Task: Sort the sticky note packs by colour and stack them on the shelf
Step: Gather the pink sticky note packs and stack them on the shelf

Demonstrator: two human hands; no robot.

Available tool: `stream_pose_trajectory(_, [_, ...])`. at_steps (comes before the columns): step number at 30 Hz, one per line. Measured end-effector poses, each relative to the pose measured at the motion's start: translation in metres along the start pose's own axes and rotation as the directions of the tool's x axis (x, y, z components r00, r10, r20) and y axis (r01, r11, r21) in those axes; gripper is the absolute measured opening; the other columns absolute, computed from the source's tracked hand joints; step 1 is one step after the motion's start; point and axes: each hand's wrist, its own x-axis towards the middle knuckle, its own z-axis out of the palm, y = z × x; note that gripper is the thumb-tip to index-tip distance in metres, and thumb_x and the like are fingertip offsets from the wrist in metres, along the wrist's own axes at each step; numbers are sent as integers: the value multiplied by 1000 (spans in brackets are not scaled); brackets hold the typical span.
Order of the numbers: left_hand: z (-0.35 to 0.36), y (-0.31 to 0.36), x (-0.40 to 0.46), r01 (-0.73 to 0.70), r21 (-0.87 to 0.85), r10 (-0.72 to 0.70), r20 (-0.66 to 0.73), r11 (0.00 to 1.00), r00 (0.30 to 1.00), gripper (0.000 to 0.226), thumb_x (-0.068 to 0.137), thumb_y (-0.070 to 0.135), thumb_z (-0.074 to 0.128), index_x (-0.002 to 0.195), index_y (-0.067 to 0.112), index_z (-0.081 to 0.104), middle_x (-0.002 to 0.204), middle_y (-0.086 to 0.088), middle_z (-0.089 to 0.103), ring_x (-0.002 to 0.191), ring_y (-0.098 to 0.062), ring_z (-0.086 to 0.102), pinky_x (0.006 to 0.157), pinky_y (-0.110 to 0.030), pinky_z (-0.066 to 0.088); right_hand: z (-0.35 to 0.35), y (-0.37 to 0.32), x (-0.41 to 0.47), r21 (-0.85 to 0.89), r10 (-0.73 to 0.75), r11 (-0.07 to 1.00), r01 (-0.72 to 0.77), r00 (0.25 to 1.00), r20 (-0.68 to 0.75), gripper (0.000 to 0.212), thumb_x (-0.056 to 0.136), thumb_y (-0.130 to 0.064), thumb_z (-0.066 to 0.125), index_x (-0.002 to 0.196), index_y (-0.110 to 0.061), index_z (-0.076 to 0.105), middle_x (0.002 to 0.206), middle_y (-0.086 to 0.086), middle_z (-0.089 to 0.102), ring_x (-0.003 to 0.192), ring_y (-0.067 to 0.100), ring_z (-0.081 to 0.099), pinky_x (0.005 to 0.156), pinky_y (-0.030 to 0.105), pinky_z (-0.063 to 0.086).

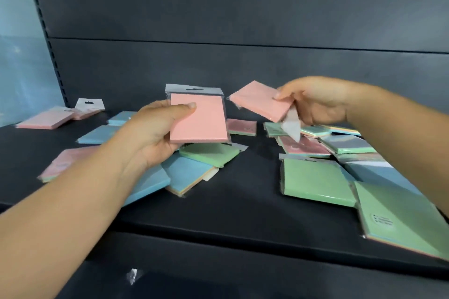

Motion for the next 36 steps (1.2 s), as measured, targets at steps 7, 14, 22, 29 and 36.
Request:
stream_pose_trajectory(7, [-10, 6, -10, 0, -15, 0, 4, 1000, 1000, 12, 87, 3, 58, 92, 14, 57, 83, -4, 66, 66, -15, 65, 45, -27, 55, 21, 3, -30, 83, -65, 993, 87, 967, -246, 20, 71, 0, 67, 90, -5, 62, 66, 6, 71, 53, 14, 68, 49, 28, 57])
stream_pose_trajectory(14, [-22, 11, -50, -51, -57, 54, 47, 997, 997, 28, 86, 1, 59, 112, 12, 56, 94, -5, 67, 78, -16, 65, 51, -25, 56, 59, 12, -64, 181, -112, 967, 178, 939, -325, 13, 77, -7, 69, 84, -12, 60, 64, 2, 71, 55, 14, 68, 59, 30, 56])
stream_pose_trajectory(22, [-45, 10, -132, 5, -86, 5, 123, 996, 992, 20, 85, 3, 60, 103, 9, 59, 89, -7, 71, 73, -16, 69, 64, -35, 58, 133, 10, -96, 129, -113, 982, 140, 973, -200, 11, 78, -10, 71, 85, -11, 63, 72, 2, 72, 64, 15, 68, 59, 24, 54])
stream_pose_trajectory(29, [-94, 22, -142, -4, -108, 9, 45, 994, 999, 43, 80, -7, 62, 119, 6, 53, 108, -11, 67, 84, -19, 67, 62, -33, 59, 197, -7, -86, 218, -66, 968, 123, 965, -252, 12, 78, -16, 72, 81, -15, 61, 73, 0, 67, 59, 12, 65, 55, 22, 55])
stream_pose_trajectory(36, [-164, 48, -93, -92, -207, 78, -72, 974, 994, 19, 83, -9, 58, 84, 10, 53, 87, -8, 67, 75, -18, 66, 61, -30, 57, 264, -11, -25, 364, 41, 931, 8, 991, -126, 13, 83, -27, 66, 78, -18, 58, 75, -1, 61, 61, 13, 61, 56, 23, 56])
